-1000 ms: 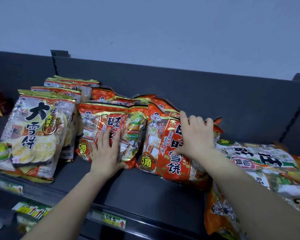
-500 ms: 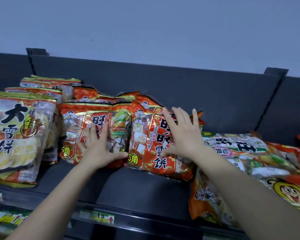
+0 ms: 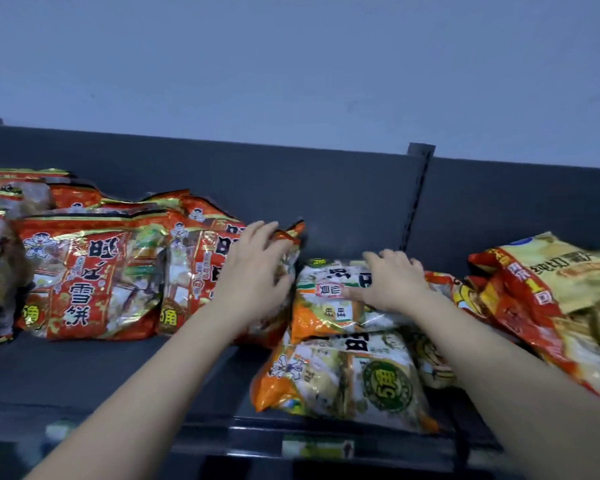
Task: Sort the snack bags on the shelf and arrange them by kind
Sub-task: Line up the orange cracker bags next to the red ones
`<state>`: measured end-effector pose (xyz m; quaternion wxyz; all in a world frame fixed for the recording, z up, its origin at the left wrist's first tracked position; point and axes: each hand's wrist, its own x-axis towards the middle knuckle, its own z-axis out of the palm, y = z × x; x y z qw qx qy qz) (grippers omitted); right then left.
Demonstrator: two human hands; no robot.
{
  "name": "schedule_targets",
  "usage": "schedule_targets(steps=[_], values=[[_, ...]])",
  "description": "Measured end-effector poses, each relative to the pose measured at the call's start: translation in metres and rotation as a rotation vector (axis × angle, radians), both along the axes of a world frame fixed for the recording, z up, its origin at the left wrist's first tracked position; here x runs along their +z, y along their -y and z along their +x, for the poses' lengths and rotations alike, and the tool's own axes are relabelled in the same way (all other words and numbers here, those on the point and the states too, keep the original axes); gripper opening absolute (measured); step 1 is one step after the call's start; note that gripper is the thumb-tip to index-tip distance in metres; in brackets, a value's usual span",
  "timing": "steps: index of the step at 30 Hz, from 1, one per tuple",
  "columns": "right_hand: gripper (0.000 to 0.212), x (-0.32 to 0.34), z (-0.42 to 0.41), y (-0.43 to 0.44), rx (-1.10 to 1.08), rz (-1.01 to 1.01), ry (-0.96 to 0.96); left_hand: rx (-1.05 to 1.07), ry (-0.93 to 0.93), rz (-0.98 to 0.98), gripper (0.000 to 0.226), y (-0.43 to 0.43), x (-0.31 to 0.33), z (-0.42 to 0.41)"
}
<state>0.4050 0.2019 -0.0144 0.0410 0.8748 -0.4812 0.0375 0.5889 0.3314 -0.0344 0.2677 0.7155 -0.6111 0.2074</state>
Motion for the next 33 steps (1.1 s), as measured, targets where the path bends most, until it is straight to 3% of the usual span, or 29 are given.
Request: schedule_targets(steps=[5,9,14,19,21,23,25,27,29,31,33], values=[[0.096,-0.001,-0.041,0.011,-0.023,0.224,0.114,-0.011,-0.056,0.504,0.084,0.031,-0.009,-0.060],[0.096,-0.002,-0.056,0.008,-0.074,0.249,0.246,-0.003,-0.170,0.707,0.106,0.037,-0.021,-0.077],[0.076,0.005,-0.067,0.006,-0.137,0.520,0.515,0.035,-0.193,0.404,0.063,0.039,-0.027,-0.085],[0.107,0.020,-0.059,0.020,-0.240,0.876,0.879,0.072,-0.271,0.117,0.044,0.044,-0.023,-0.091],[0.101,0.024,-0.054,0.026,-0.268,0.931,0.907,0.078,-0.275,0.030,0.037,0.049,-0.022,-0.091],[0.091,0.023,-0.051,0.031,-0.238,0.868,0.951,0.063,-0.258,-0.035,0.034,0.053,-0.025,-0.092],[0.100,0.021,-0.052,0.038,-0.206,0.677,1.009,-0.034,-0.273,-0.039,0.041,0.056,-0.031,-0.088],[0.093,0.022,-0.056,0.041,-0.161,0.464,1.059,-0.184,-0.347,0.101,0.061,0.055,-0.036,-0.084],[0.079,0.026,-0.061,0.040,-0.048,0.285,1.025,-0.272,-0.472,0.289,0.096,0.048,-0.035,-0.080],[0.071,0.033,-0.066,0.036,0.103,0.076,0.921,-0.151,-0.511,0.385,0.112,0.041,-0.034,-0.073],[0.068,0.040,-0.069,0.033,0.243,-0.120,0.777,0.147,-0.398,0.475,0.104,0.038,-0.035,-0.062]])
